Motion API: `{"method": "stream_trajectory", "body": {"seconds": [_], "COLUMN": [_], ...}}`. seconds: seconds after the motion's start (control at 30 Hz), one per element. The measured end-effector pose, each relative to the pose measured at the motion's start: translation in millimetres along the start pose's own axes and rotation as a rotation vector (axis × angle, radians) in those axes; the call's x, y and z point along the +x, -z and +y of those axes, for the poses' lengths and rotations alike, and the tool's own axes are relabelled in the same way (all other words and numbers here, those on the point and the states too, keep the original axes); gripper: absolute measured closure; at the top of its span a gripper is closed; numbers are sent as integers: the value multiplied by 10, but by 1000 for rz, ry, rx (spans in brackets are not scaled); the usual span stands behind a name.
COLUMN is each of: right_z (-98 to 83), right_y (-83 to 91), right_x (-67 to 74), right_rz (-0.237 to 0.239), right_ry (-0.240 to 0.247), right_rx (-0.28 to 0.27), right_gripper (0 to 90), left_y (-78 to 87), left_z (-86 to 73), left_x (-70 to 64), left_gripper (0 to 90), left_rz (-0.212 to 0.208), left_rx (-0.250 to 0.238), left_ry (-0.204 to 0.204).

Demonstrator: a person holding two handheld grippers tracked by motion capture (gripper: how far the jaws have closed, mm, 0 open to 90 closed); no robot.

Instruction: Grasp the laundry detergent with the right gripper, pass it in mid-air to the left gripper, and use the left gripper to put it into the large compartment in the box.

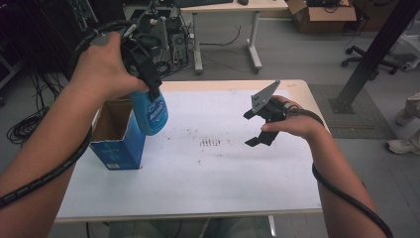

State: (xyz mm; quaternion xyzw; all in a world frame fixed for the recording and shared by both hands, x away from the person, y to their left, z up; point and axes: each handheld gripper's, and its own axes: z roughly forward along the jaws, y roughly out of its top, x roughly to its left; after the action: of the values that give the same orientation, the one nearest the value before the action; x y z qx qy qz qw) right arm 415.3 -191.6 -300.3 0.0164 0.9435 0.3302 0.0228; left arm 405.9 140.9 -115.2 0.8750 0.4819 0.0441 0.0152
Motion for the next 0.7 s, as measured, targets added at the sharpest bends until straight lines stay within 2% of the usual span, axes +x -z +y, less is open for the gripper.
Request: {"method": "stream_trajectory", "body": {"seconds": [0.17, 0.2, 0.23, 0.4, 0.57, 0.7], "right_z": [-1, 5, 5, 20, 24, 48], "right_y": [10, 8, 8, -7, -31, -28], "right_x": [-13, -17, -17, -28, -51, -68], "right_rz": [0, -1, -1, 7, 17, 23], "right_ry": [-3, -3, -3, -4, -10, -8], "right_rx": [6, 9, 9, 14, 40, 58], "right_gripper": [23, 23, 23, 23, 24, 25], "left_y": [88, 125, 125, 229, 304, 337], "left_z": [-35, -56, -56, -136, -223, -264], "left_x": [144, 214, 214, 378, 542, 630], "left_gripper": [372, 371, 372, 372, 372, 372], "left_rz": [3, 6, 6, 33, 28, 27], "left_rx": [1, -1, -1, -3, -7, 2], "left_ry": [80, 118, 118, 182, 245, 271]}}
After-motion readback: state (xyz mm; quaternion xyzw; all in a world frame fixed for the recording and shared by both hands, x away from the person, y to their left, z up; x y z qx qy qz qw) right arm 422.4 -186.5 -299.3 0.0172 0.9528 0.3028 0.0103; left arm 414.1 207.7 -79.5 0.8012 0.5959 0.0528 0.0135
